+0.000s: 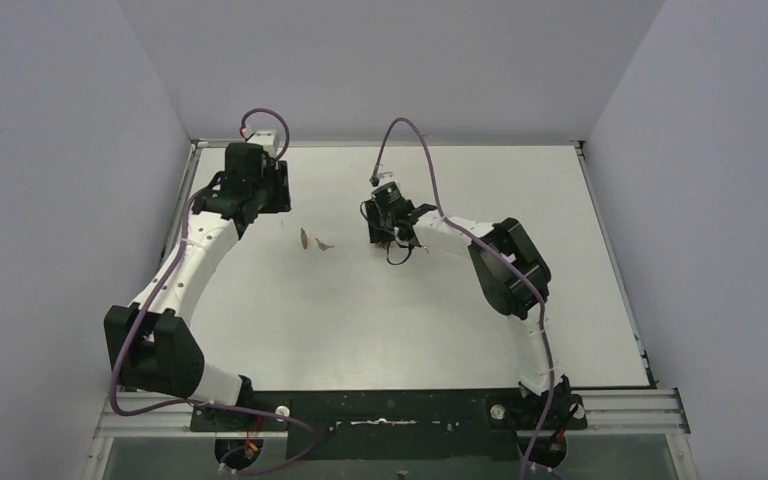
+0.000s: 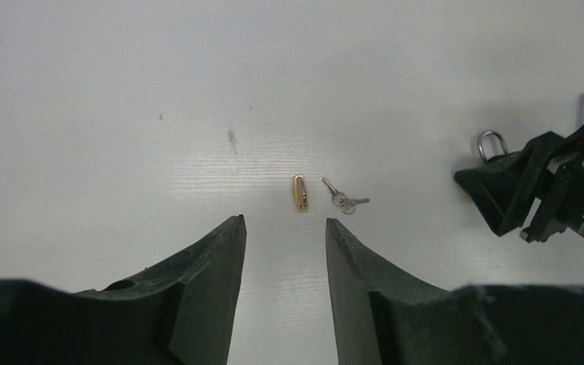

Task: Lock with the key
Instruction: Pick up the lock from the center of the board, then lock the lock.

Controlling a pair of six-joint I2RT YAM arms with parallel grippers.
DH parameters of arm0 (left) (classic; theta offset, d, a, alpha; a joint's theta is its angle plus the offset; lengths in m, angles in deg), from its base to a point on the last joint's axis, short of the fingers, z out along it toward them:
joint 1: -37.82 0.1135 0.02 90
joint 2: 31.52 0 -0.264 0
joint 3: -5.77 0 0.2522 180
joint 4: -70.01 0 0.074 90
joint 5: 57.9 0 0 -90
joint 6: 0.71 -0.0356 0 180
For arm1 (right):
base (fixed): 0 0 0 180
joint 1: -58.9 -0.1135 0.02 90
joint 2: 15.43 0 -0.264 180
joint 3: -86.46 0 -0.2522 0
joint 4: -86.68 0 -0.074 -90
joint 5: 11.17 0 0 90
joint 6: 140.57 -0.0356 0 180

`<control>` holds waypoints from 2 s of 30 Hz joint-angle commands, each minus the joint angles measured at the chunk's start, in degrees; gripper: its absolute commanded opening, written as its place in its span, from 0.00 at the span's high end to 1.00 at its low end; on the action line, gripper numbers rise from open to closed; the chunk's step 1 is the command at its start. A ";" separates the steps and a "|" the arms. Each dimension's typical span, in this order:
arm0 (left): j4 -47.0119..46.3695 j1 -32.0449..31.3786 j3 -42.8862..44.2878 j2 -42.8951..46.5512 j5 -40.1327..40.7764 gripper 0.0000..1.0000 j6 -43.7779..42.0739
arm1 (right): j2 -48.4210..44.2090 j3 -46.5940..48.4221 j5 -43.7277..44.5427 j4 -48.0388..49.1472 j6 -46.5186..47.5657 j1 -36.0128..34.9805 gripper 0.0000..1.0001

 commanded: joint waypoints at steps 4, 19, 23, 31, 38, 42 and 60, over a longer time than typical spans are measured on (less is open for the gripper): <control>-4.56 1.20 2.02 5.56 -7.62 0.59 -3.31 | -18.52 -9.00 -29.69 5.67 5.41 2.45 0.81; -30.81 7.00 -11.79 20.37 -70.80 0.48 -8.27 | -42.76 -17.24 -62.91 13.04 -9.82 5.28 0.77; -46.84 7.00 -17.62 22.43 -78.71 0.45 0.22 | -44.20 -21.99 -68.29 29.21 -25.34 5.15 0.78; -74.17 6.88 -23.57 22.08 -86.88 0.45 15.44 | -45.56 -25.48 -72.65 50.29 -47.54 2.95 0.79; -73.67 3.33 -23.52 22.83 -89.03 0.43 15.73 | -46.00 -23.84 -73.65 48.92 -49.34 0.14 0.78; -74.74 3.39 -23.65 22.47 -87.67 0.44 15.06 | -44.93 -23.51 -73.87 49.17 -48.85 -2.11 0.78; -78.45 1.39 -22.96 20.24 -90.67 0.63 19.68 | -41.04 -22.43 -74.95 52.90 -51.08 -3.27 0.77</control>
